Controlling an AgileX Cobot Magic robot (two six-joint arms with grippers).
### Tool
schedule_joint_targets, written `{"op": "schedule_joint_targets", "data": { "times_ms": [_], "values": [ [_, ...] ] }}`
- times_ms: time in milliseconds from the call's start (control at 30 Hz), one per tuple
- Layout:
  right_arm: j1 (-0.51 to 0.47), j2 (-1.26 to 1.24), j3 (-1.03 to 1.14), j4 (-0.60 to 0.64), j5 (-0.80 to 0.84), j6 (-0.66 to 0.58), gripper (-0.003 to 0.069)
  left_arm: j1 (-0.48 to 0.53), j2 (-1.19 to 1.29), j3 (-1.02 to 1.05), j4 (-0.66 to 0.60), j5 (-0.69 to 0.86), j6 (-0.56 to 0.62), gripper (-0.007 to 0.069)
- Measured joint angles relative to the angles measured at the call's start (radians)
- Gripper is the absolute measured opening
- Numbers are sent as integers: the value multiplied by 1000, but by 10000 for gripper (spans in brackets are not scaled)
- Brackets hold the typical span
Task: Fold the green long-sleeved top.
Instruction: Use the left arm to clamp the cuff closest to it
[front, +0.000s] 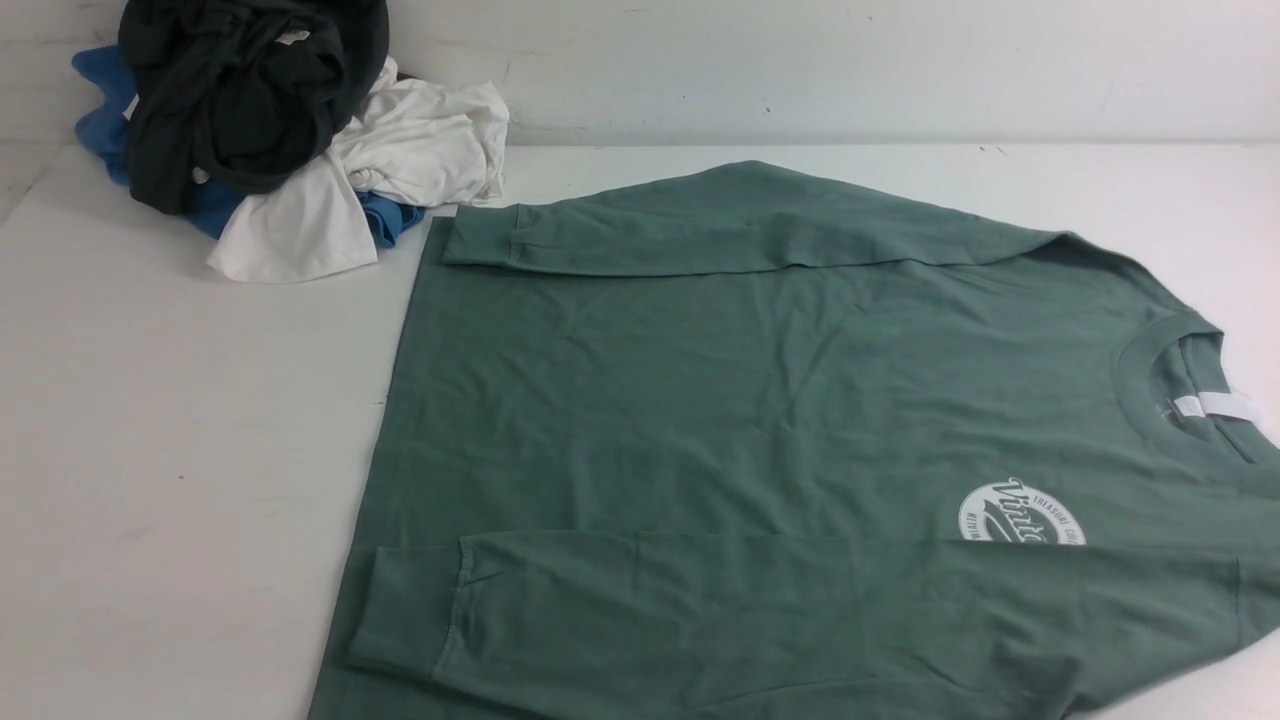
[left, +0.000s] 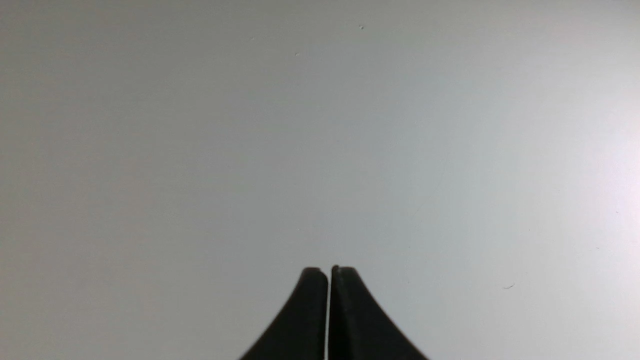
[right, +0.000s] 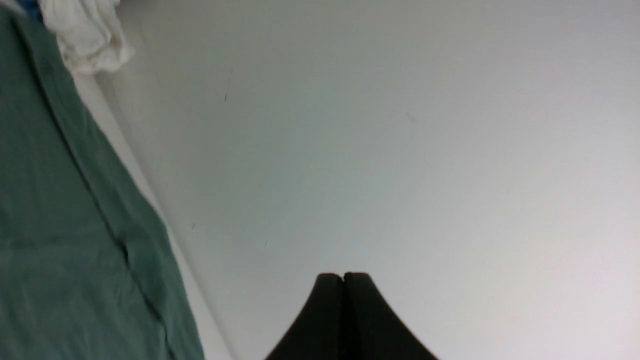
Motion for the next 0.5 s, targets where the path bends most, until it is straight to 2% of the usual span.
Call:
{"op": "schedule_joint_targets", "data": {
  "times_ms": [67, 133, 167, 233, 300, 367, 400, 467, 500],
  "values": [
    [0, 0, -49, 72, -185, 30, -14, 0, 0, -4, 13, -5, -9, -7],
    [0, 0, -69, 123, -279, 49, -14, 0, 0, -5, 16, -5, -23, -7],
    [0, 0, -92, 212, -379, 96, -14, 0, 0, -6, 19, -1, -50, -7],
    [0, -2, -118, 370, -436, 205, -14, 0, 0, -6, 19, 5, -83, -7],
    [0, -3, -127, 452, -433, 255, -14, 0, 0, -7, 21, 7, -97, -7],
    [0, -4, -162, 647, -354, 336, -14, 0, 0, -19, 22, 18, -115, -7],
    [0, -3, -170, 671, -335, 341, -14, 0, 0, -20, 22, 22, -117, -7],
    [0, 33, -243, 786, -184, 362, -14, 0, 2, -66, 23, 67, -141, -7],
    [0, 49, -267, 798, -155, 363, -14, 0, 6, -82, 23, 75, -144, -7]
  ]
}}
